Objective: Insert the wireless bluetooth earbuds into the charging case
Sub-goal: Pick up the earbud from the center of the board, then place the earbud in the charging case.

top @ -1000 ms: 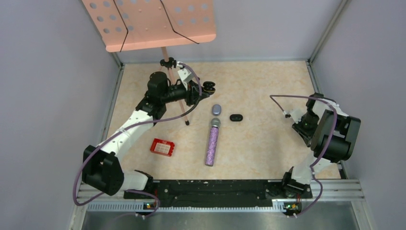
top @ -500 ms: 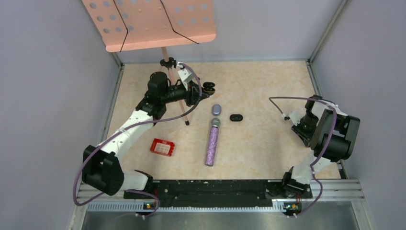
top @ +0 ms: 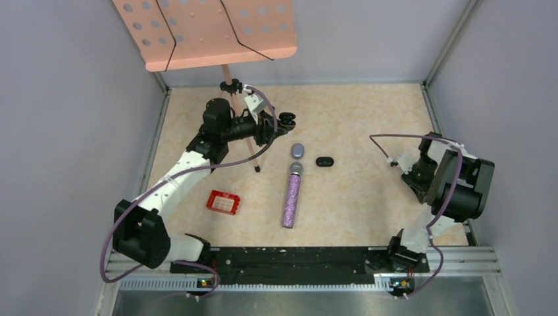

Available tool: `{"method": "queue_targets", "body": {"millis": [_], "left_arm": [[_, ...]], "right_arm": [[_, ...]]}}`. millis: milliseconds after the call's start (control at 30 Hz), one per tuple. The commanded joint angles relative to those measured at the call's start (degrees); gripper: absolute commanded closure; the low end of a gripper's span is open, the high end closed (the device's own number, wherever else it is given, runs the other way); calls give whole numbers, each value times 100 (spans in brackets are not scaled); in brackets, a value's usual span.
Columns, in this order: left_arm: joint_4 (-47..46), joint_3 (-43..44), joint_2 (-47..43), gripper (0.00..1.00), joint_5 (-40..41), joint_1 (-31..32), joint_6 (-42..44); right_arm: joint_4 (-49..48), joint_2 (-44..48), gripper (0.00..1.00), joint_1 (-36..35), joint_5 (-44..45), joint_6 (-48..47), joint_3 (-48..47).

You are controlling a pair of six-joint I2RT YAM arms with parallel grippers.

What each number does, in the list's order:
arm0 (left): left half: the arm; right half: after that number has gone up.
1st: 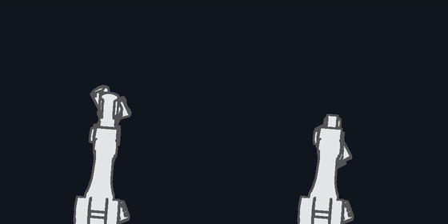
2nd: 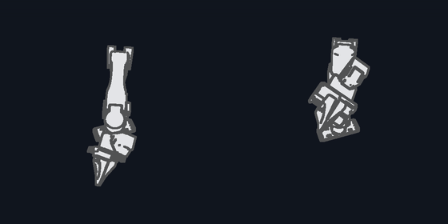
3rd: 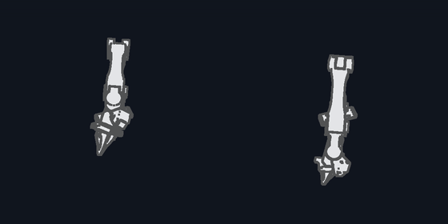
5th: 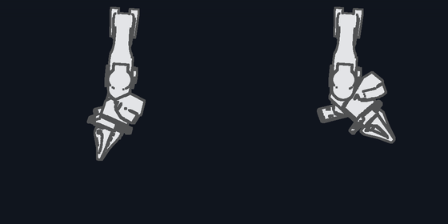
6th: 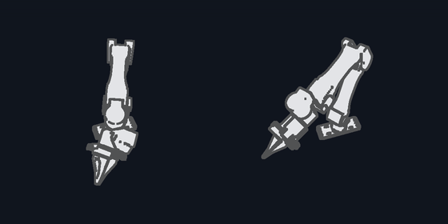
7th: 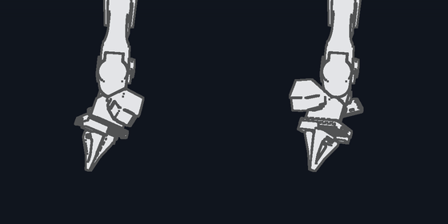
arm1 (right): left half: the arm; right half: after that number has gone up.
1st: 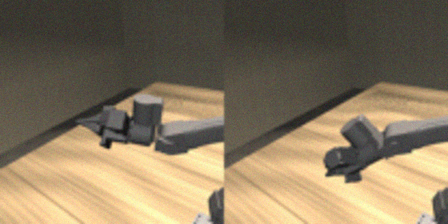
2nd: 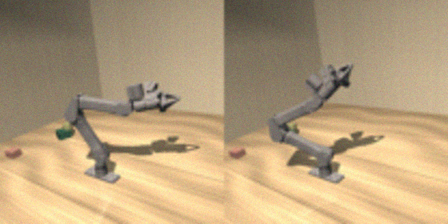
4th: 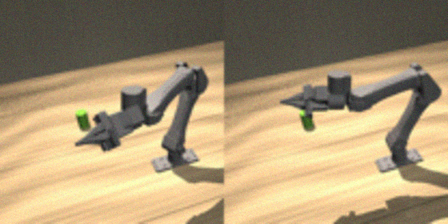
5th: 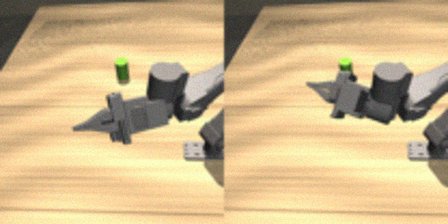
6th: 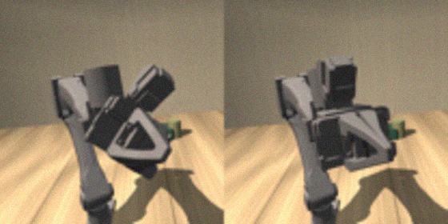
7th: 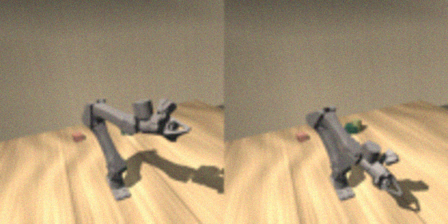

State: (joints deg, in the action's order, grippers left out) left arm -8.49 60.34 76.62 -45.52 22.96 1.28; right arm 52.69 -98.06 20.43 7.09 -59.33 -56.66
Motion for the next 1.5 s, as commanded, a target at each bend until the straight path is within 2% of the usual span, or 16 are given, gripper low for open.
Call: {"method": "queue_targets", "body": {"millis": [0, 200, 300, 433, 500, 567, 633, 733, 867, 1100, 1233, 1467], "left_arm": [[-143, 260, -25, 100, 0, -14, 33], [-344, 246, 98, 100, -65, -11, -89], [-661, 280, 207, 100, -66, -8, -358], [-1026, 434, 383, 100, 83, 68, -582], [-1190, 554, 476, 100, 117, 124, -680], [-1344, 671, 574, 100, 122, 178, -807], [-1531, 803, 669, 100, 130, 231, -986], [-1783, 921, 737, 100, 182, 298, -1242], [-2036, 950, 766, 100, 285, 384, -1437], [-2359, 836, 687, 100, 398, 408, -1523], [-2425, 810, 646, 100, 630, 409, -1685], [-2509, 787, 648, 100, 632, 438, -1799]], "right_arm": [[33, 78, 84, -1, -568, 289, -317], [302, 772, 100, -44, -2342, 1452, -1502], [152, 1307, 100, -95, -3647, 2508, -2083], [-1166, 2213, 100, -600, -4619, 4213, -2160], [-2282, 2710, 100, -1001, -4844, 5125, -1880], [-3407, 3128, 100, -1507, -4715, 6027, -1606], [-4083, 3314, 100, -2148, -4351, 6602, -1565], [-4298, 3118, 100, -2975, -4078, 6970, -1903], [-4434, 2796, 100, -3637, -3797, 7153, -2346], [-4628, 2424, 100, -4034, -3500, 7396, -2714], [-4998, 2418, 100, -4431, -2888, 7491, -2709], [-5229, 2208, 100, -4891, -2685, 7679, -2807]]}}
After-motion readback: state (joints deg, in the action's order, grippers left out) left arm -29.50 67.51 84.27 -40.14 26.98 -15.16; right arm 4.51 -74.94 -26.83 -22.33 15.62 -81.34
